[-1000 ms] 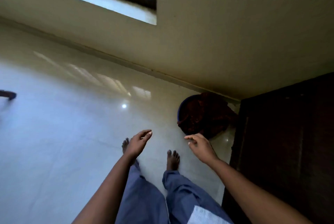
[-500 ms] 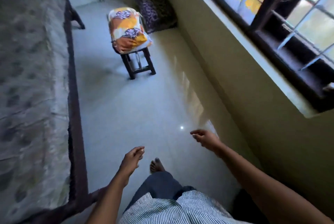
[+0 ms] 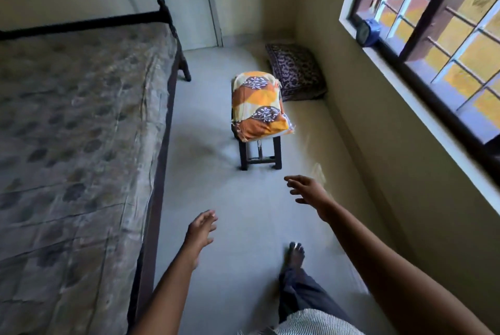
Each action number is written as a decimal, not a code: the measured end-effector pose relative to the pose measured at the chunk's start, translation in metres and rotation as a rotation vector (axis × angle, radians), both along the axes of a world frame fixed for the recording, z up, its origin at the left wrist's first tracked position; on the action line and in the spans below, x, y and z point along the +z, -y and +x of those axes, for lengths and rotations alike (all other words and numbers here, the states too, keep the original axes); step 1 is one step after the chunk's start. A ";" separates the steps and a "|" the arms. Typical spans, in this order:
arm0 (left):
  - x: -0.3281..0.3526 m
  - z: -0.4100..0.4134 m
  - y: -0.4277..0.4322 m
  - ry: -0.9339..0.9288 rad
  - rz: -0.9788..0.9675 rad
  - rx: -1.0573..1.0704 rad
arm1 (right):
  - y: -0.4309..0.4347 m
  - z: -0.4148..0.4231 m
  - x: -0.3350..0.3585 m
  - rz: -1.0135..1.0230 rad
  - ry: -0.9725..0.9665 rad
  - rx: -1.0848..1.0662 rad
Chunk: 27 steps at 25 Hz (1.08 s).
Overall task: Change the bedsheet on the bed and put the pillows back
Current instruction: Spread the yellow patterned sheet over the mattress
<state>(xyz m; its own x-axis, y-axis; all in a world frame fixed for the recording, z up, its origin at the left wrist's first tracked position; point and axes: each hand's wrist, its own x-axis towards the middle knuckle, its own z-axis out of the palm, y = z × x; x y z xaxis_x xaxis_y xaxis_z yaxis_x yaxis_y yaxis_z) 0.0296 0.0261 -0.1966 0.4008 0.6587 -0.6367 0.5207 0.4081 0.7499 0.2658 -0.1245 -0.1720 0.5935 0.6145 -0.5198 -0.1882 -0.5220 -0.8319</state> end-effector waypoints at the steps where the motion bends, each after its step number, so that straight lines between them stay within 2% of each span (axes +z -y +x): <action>1: 0.000 0.027 -0.022 0.020 0.016 0.016 | -0.021 0.024 0.001 0.024 -0.011 -0.026; 4: 0.004 0.102 -0.075 0.037 0.045 0.014 | -0.081 0.095 0.002 0.085 -0.105 -0.148; 8: 0.009 0.193 -0.135 -0.037 0.055 0.002 | -0.164 0.172 -0.016 0.072 -0.354 -0.324; 12: -0.011 0.258 -0.196 -0.101 -0.012 0.007 | -0.227 0.199 -0.077 0.014 -0.632 -0.552; 15: -0.038 0.292 -0.240 -0.155 -0.066 -0.040 | -0.266 0.200 -0.120 -0.091 -0.757 -0.764; 19: -0.074 0.328 -0.304 -0.228 -0.142 -0.163 | -0.326 0.212 -0.160 -0.122 -0.754 -1.027; 23: -0.098 0.355 -0.349 -0.214 -0.147 -0.244 | -0.360 0.222 -0.183 -0.061 -0.737 -1.245; 27: -0.103 0.364 -0.363 -0.255 -0.278 -0.236 | -0.372 0.220 -0.157 0.100 -0.691 -1.244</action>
